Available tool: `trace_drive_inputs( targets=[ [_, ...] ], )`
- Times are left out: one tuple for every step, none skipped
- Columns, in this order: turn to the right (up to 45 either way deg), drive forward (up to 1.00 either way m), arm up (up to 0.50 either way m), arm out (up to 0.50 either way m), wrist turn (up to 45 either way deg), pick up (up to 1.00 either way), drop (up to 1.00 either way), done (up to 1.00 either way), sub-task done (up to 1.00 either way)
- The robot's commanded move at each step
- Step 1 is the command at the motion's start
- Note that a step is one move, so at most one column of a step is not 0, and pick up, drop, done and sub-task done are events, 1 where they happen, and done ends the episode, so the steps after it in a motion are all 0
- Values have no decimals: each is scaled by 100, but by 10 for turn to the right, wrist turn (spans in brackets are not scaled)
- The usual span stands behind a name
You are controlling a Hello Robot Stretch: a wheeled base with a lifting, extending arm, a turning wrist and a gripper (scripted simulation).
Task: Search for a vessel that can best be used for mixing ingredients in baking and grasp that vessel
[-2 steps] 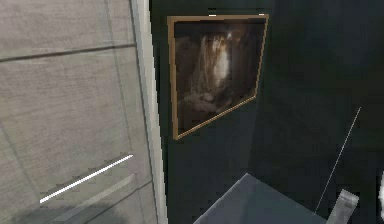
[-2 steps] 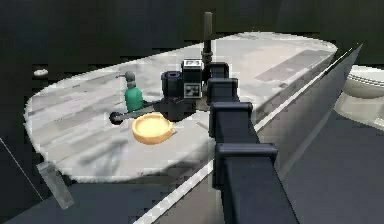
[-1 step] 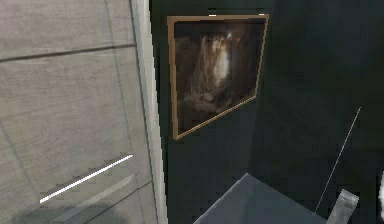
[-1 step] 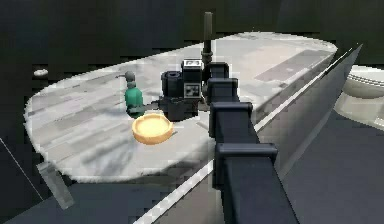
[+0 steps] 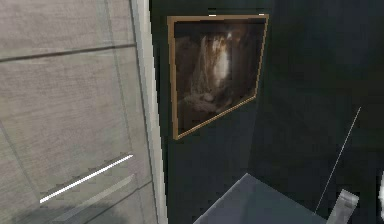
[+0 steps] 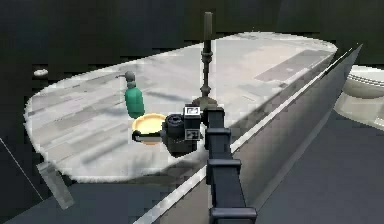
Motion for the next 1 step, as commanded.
trace_drive_inputs(
  targets=[
    [0,0,0,0,0,100,0,0,0]
  ],
)
